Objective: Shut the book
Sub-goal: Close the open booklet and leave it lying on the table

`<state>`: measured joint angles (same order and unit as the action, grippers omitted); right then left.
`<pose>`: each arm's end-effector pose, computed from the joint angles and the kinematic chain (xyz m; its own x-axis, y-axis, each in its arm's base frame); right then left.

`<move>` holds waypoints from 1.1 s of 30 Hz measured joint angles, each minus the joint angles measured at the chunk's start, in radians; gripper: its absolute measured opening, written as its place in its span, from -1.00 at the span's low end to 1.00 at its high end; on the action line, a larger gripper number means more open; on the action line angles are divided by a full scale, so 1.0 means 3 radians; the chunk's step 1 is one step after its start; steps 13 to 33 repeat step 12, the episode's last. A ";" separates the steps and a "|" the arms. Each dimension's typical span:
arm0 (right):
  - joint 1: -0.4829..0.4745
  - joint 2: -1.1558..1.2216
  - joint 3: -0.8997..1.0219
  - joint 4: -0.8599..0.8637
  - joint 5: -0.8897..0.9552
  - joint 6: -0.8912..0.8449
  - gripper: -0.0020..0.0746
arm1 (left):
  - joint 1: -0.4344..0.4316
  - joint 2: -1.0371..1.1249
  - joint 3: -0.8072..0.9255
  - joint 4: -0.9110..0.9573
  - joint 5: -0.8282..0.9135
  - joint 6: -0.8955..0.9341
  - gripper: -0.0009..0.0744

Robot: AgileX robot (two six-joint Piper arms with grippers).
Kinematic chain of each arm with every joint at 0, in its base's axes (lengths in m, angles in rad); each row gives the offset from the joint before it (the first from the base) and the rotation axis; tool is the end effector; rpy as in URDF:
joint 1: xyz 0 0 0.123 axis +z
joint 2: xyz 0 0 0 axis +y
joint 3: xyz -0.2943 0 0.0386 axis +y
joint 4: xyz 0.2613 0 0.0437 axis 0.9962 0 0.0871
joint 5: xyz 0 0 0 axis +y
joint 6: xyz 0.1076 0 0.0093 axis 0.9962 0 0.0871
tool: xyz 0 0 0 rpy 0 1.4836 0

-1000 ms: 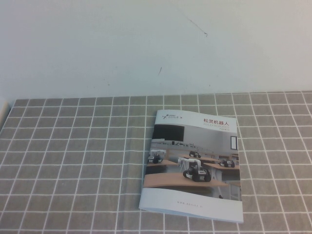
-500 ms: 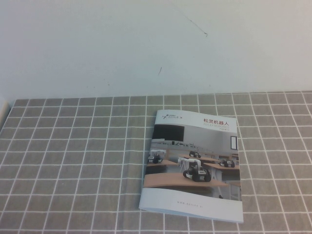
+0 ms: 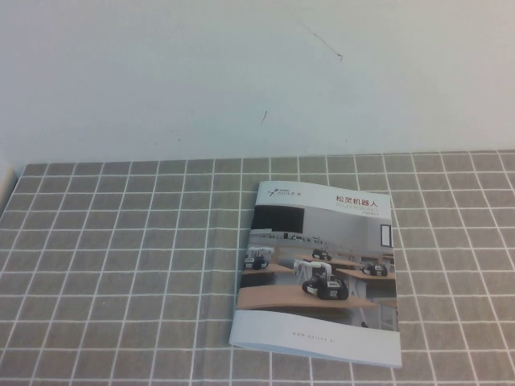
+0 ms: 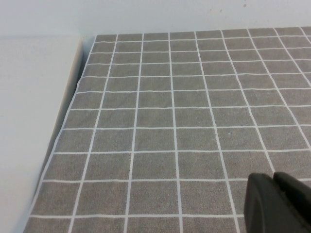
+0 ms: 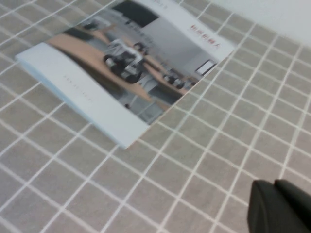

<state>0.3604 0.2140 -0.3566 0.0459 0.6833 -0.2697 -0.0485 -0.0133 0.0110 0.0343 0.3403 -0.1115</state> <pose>0.0645 0.0276 0.2563 -0.3109 -0.3650 -0.8776 -0.4616 0.8651 -0.1962 0.0710 -0.0022 0.1751 -0.2499 -0.0670 -0.9659 0.0177 0.9971 -0.0738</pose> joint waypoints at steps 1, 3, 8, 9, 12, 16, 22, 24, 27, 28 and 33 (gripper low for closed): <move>-0.0087 -0.0064 0.0014 -0.0018 -0.0036 -0.0017 -0.95 | 0.0000 0.0000 0.0000 0.0000 0.0000 0.0000 -0.98; -0.0233 -0.0192 0.0099 -0.0067 -0.0156 -0.0044 -0.95 | 0.0000 0.0000 0.0000 0.0000 0.0000 0.0000 -0.98; -0.0514 -0.0665 0.0580 -0.0102 -0.0696 -0.0090 -0.95 | 0.0000 0.0000 0.0000 0.0000 0.0000 0.0000 -0.98; -0.0544 -0.0710 0.0677 -0.0102 -0.0754 -0.0096 -0.95 | 0.0000 0.0000 0.0000 -0.0002 0.0000 0.0000 -0.98; -0.0586 -0.0750 0.0991 -0.0109 -0.1005 -0.0096 -0.95 | 0.0000 -0.0005 0.0000 -0.0008 0.0000 0.0000 -0.98; -0.0586 -0.0750 0.0991 -0.0109 -0.1005 -0.0096 -0.95 | 0.0000 -0.0005 0.0000 -0.0008 0.0000 0.0000 -0.98; -0.0586 -0.0750 0.0991 -0.0109 -0.1005 -0.0096 -0.95 | 0.0000 -0.0005 0.0000 -0.0008 0.0000 0.0000 -0.98; -0.0586 -0.0750 0.0991 -0.0109 -0.1005 -0.0096 -0.95 | 0.0000 -0.0005 0.0000 -0.0008 0.0000 0.0000 -0.98; -0.0586 -0.0750 0.0991 -0.0109 -0.1005 -0.0096 -0.95 | 0.0000 -0.0005 0.0000 -0.0008 0.0000 0.0000 -0.98; -0.0586 -0.0750 0.0991 -0.0109 -0.1005 -0.0096 -0.95 | 0.0000 -0.0005 0.0000 -0.0008 0.0000 0.0000 -0.98; -0.0586 -0.0750 0.0991 -0.0109 -0.1005 -0.0096 -0.95 | 0.0000 -0.0005 0.0000 -0.0008 0.0000 0.0000 -0.98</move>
